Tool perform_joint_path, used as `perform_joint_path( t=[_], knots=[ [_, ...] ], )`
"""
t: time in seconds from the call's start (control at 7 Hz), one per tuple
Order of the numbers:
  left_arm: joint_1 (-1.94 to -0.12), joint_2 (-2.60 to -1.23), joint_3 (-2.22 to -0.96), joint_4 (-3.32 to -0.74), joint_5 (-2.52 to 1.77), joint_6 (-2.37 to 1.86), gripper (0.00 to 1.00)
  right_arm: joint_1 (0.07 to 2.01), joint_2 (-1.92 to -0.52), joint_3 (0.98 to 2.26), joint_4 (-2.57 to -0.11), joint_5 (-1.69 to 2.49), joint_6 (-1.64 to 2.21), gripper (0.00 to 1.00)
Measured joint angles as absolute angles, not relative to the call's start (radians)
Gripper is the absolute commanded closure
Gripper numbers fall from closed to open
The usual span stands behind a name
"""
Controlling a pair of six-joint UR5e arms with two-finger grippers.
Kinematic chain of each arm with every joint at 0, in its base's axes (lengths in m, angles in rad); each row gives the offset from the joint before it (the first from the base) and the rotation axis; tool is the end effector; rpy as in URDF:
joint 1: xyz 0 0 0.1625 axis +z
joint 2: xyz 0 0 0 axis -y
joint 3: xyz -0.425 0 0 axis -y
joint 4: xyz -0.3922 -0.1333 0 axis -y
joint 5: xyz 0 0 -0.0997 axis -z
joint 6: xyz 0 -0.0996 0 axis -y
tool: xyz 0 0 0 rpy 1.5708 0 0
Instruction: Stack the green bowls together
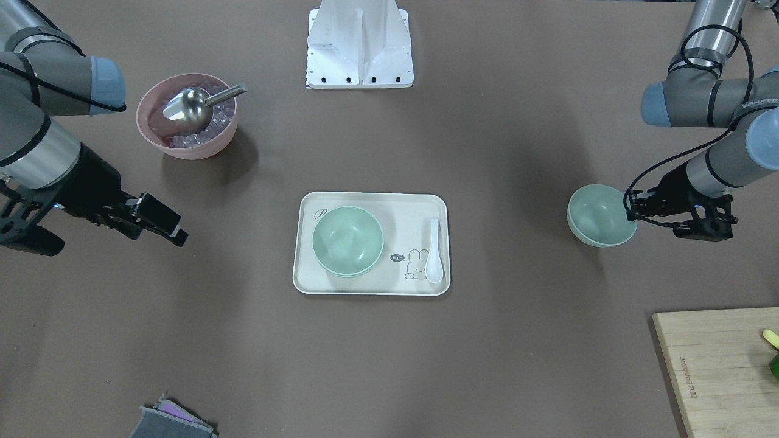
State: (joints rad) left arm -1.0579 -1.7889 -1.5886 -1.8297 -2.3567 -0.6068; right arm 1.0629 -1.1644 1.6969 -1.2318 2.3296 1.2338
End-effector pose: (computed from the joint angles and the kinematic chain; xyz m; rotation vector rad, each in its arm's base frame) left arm 0.2370 -0.5488 0.5004 -0.0113 0.8999 0.1069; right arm -0.2476 -0.5779 0.3240 -0.0090 -1.0901 0.3228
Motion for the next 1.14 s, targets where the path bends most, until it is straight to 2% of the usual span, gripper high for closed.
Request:
perform_joint_path(
  t=[0.29,0.57,0.86,1.14],
  knots=[
    [-1.038,-1.940,-1.678,-1.683,-2.369,-0.782,1.00,1.120,-1.267,1.712,-1.232,2.355,1.077,0.00],
    [-0.925,-2.102,-1.686,-1.641,-2.365,-1.008,1.00,1.176,-1.367,1.714,-1.232,2.356,0.890,0.00],
    [-0.800,-2.254,-1.638,-1.641,-2.276,-1.166,1.00,1.217,-1.449,1.711,-1.231,2.351,0.722,0.00],
    [-0.737,-2.380,-1.542,-1.651,-2.211,-1.230,1.00,1.226,-1.474,1.706,-1.230,2.345,0.672,0.00]
  ],
)
